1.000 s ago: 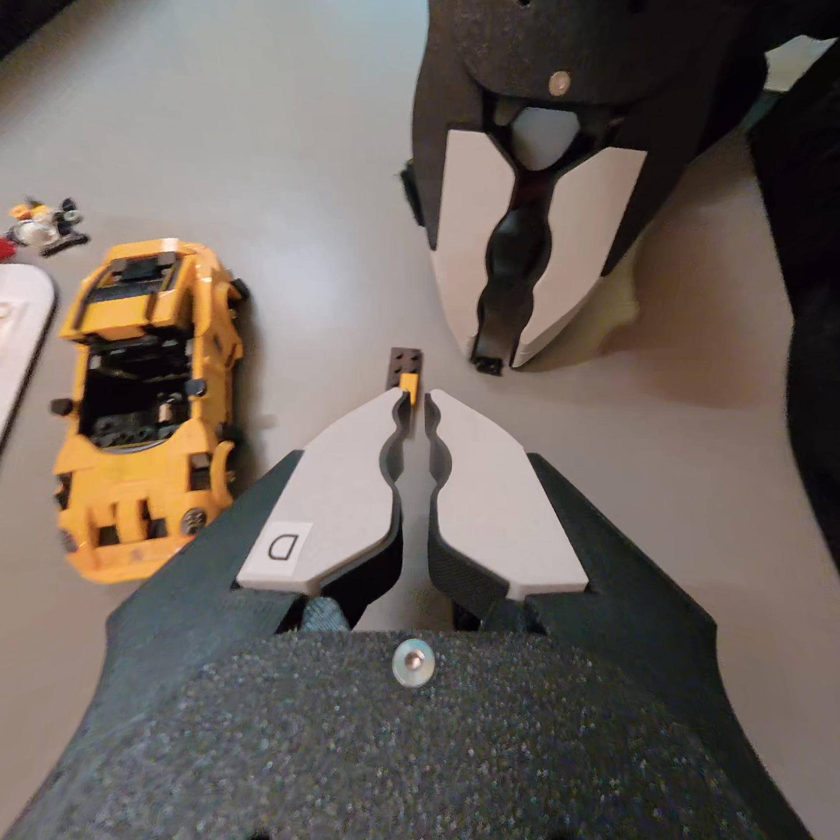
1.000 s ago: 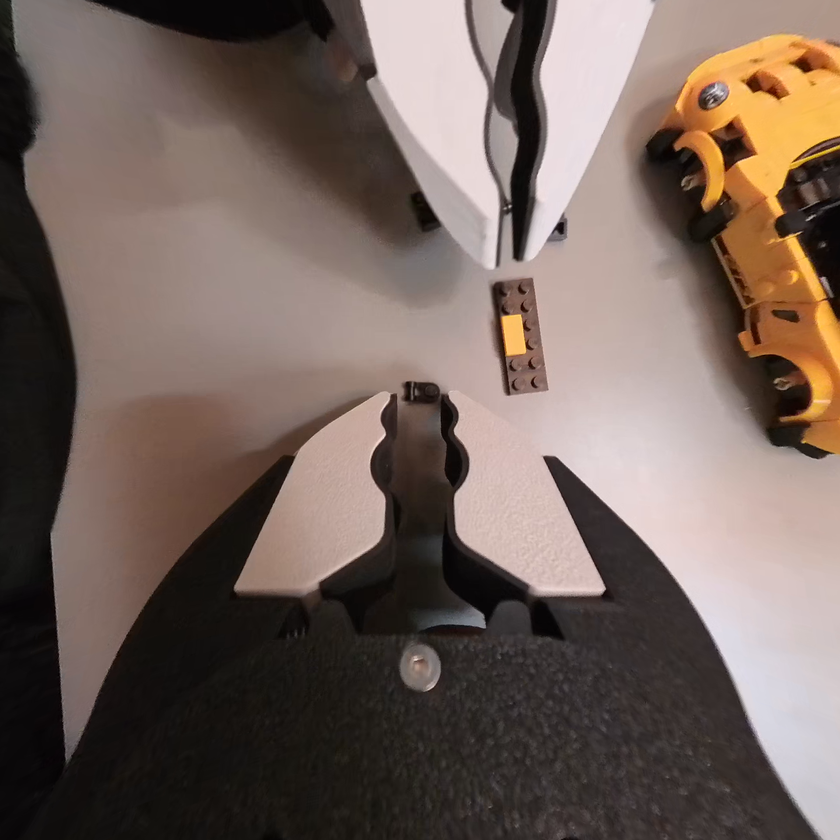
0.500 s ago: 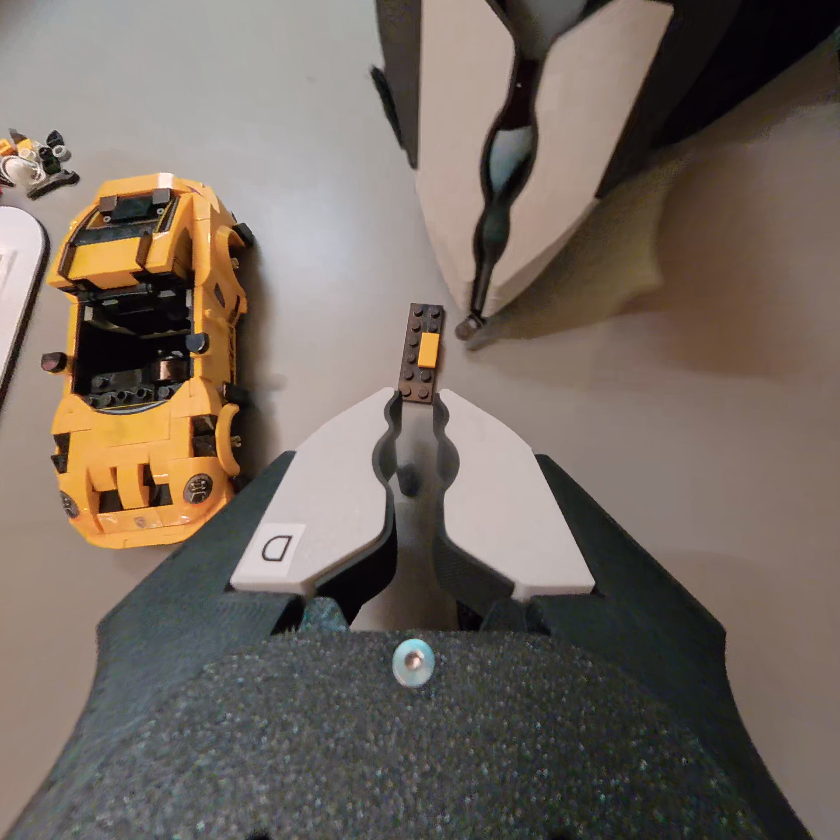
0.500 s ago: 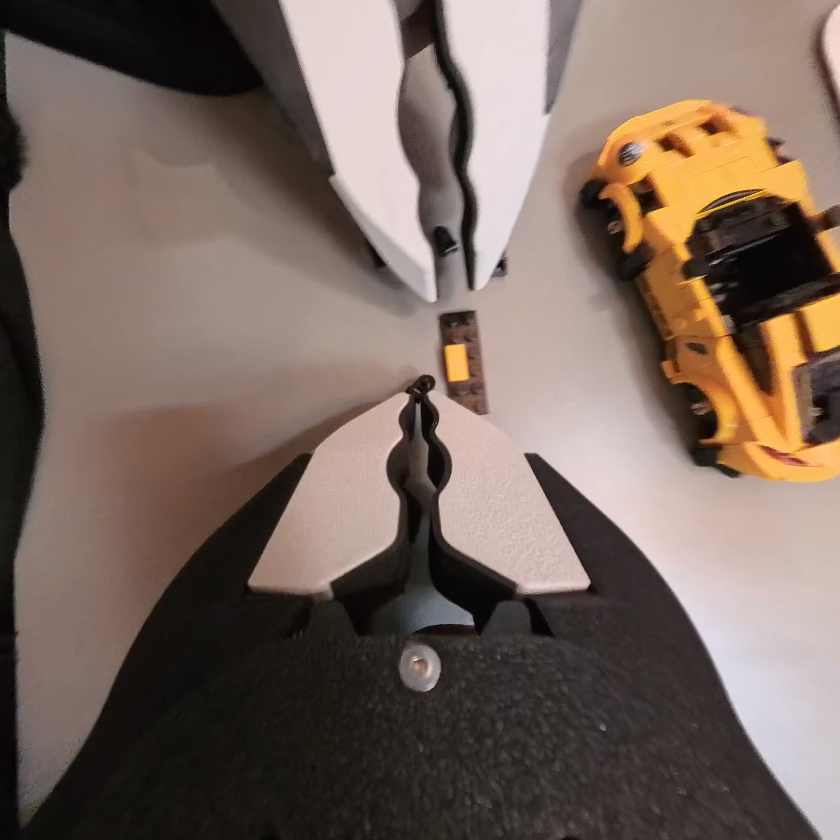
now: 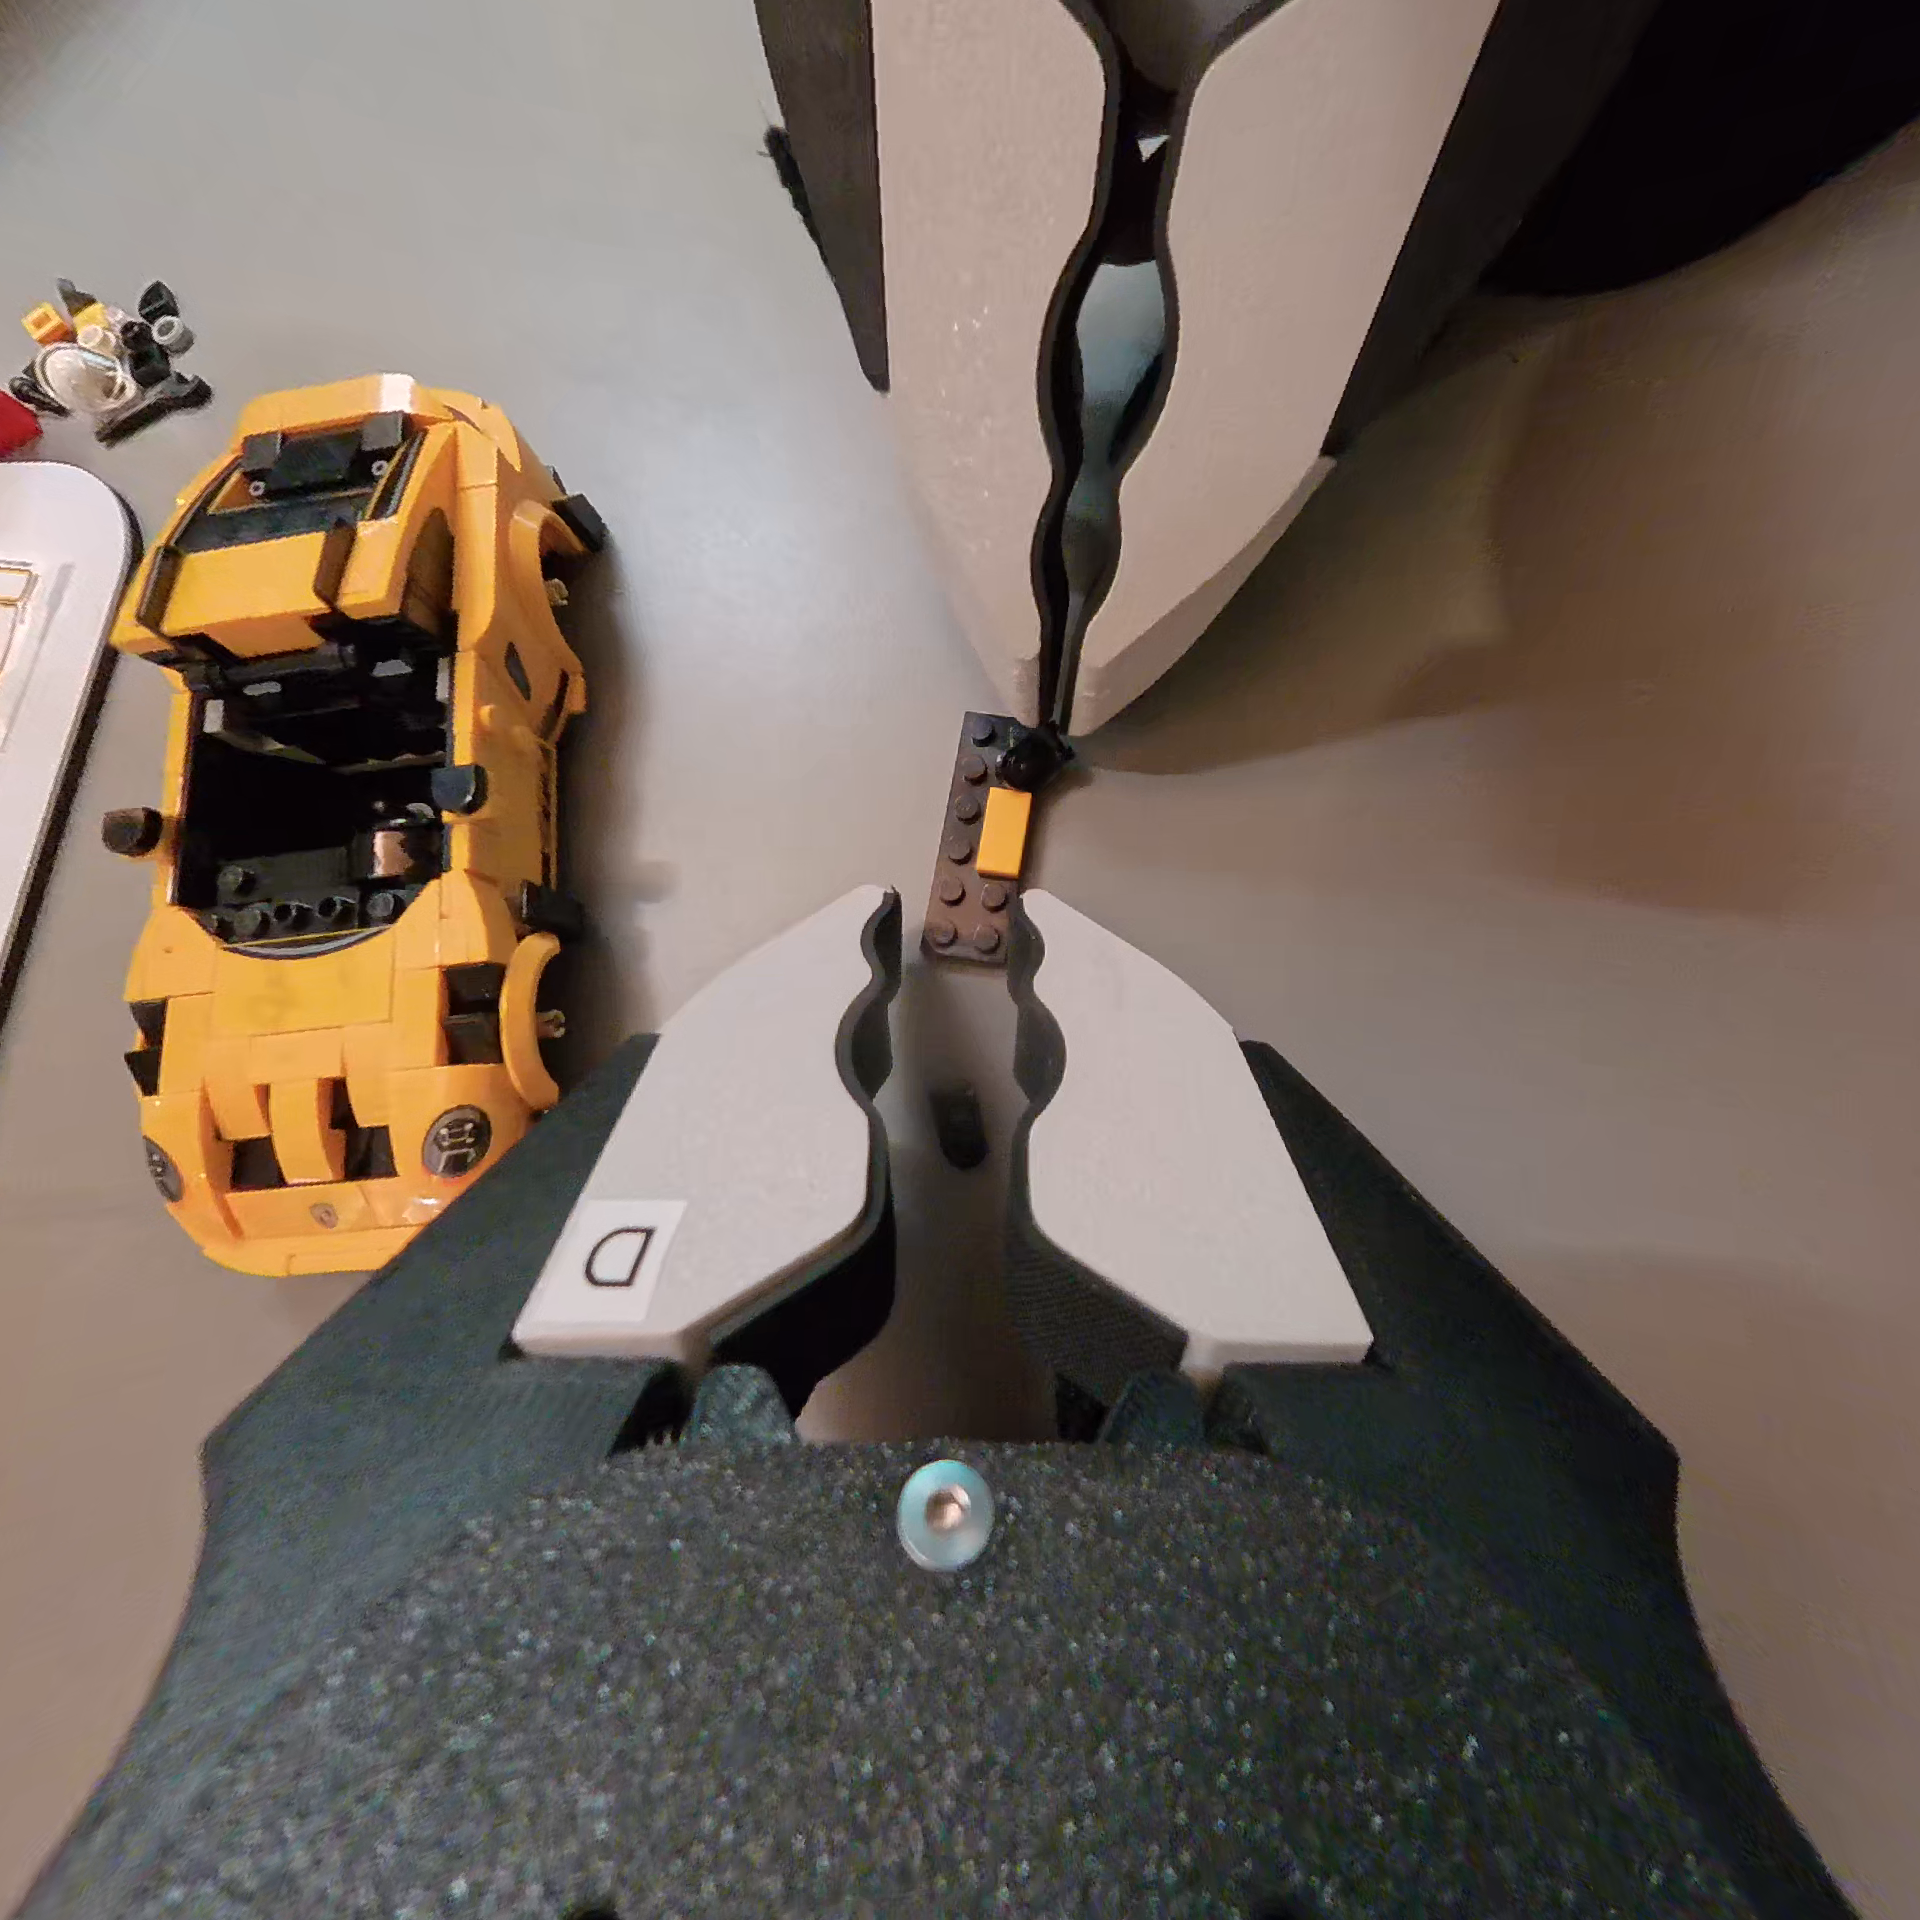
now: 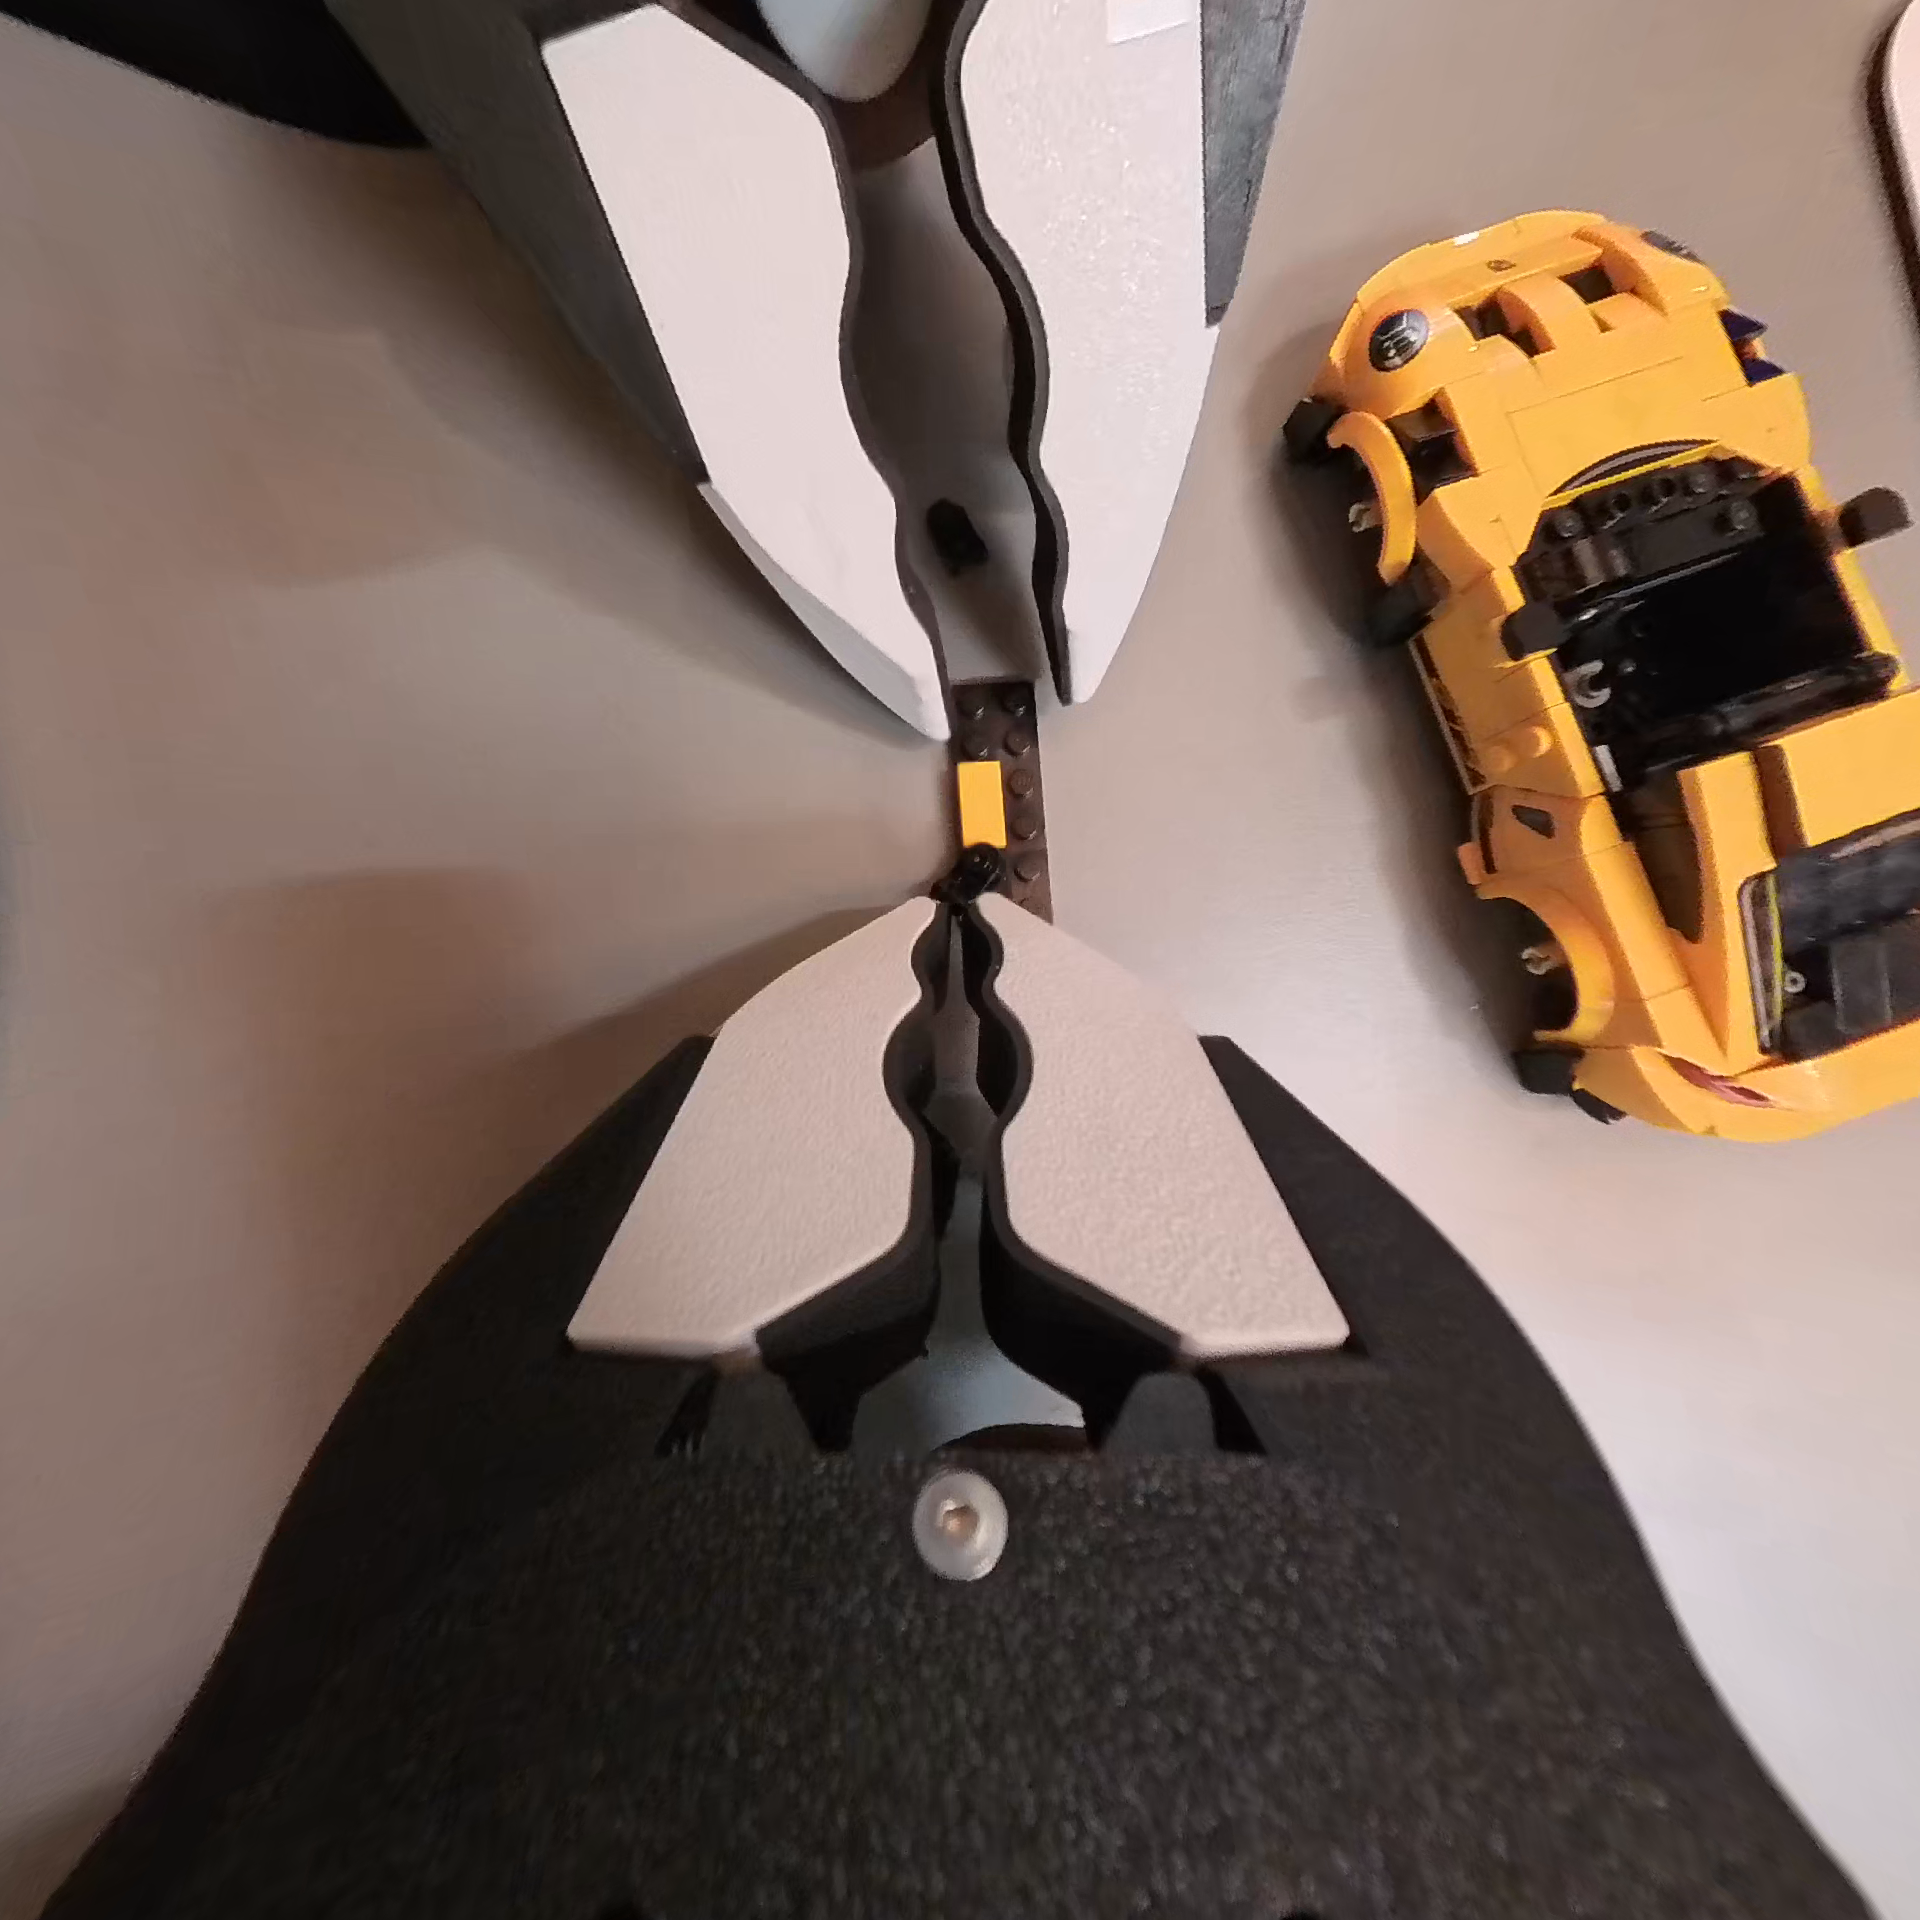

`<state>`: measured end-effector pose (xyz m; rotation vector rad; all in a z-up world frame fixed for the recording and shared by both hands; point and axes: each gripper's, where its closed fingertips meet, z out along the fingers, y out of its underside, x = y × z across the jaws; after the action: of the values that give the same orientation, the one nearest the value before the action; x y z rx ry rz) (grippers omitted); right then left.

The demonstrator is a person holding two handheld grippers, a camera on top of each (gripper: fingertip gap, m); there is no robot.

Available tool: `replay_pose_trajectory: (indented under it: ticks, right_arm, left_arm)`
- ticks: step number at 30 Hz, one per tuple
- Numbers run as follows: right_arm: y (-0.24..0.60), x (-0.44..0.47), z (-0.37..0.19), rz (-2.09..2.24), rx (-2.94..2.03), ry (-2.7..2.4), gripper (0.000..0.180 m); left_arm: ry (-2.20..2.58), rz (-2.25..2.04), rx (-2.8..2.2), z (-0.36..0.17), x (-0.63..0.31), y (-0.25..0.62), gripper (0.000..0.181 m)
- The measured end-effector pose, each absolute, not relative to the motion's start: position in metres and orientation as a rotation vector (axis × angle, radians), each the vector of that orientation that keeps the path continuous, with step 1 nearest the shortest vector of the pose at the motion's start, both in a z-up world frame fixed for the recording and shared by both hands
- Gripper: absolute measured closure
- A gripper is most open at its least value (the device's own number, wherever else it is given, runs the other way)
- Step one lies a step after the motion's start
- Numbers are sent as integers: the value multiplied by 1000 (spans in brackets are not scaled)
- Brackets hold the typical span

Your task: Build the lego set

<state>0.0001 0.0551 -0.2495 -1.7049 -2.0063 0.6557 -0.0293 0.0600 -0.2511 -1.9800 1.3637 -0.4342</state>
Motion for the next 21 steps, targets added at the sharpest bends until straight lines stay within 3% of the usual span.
replay_pose_trajectory:
  ticks: [21]
  right_arm:
    - [48, -1, -255, 656, -1884, -1868, 168]
  left_arm:
    - [1259, -364, -2157, -256, -36, 61, 167]
